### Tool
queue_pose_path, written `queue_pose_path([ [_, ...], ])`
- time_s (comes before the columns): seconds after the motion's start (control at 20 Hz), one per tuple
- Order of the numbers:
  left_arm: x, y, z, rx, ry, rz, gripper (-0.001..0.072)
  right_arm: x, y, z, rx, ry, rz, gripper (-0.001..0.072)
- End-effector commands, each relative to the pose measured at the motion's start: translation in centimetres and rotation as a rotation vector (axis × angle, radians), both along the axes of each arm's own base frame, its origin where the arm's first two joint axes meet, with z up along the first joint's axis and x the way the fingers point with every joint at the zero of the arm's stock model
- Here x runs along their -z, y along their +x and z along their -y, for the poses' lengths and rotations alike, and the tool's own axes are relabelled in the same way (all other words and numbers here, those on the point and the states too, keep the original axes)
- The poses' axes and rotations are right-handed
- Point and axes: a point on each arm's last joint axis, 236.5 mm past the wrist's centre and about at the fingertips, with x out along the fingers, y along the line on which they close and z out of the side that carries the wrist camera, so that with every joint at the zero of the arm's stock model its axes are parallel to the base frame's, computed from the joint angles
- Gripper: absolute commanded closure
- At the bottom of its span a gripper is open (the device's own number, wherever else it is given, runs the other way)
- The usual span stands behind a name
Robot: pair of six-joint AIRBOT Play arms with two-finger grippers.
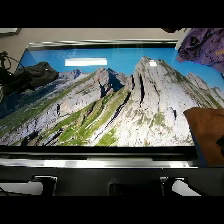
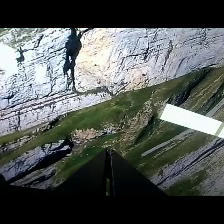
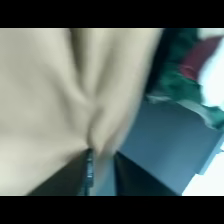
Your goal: Fold the clothes and pants, and hang the long-sleeved shirts on hangers.
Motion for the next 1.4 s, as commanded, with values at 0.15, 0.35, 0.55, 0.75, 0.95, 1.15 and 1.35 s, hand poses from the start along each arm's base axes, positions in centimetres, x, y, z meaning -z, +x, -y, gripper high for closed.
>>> queue_pose_path([
  [0.15,-0.1,0.0,0.0,0.001,0.0,0.0,0.0687,-1.6,-1.1,0.1,0.01,-0.01,-0.058,0.0387],
  [0.35,-0.9,-0.3,0.1,0.015,0.007,0.021,0.0687,-4.7,12.0,-1.4,-0.2,0.061,0.457,0.0584],
  [0.55,-4.3,-0.5,0.7,0.163,0.072,0.161,0.0687,-12.2,27.6,-12.8,-0.701,0.13,0.873,0.0644],
  [0.75,-9.2,-1.1,2.9,0.238,0.123,0.344,0.0687,-12.8,30.4,-31.7,-1.092,0.331,0.92,0.0682],
  [0.95,-7.4,-5.3,6.3,0.341,0.117,0.331,0.0687,-11.9,26.4,-46.0,-1.363,0.507,0.886,0.0682],
  [1.15,-4.9,-7.4,6.8,0.344,0.104,0.293,0.0687,-12.4,23.5,-52.6,-1.521,0.566,0.909,0.0682],
  [1.35,-4.0,-7.8,6.9,0.339,0.092,0.259,0.0686,-12.1,22.8,-52.9,-1.535,0.578,0.884,0.0682],
])
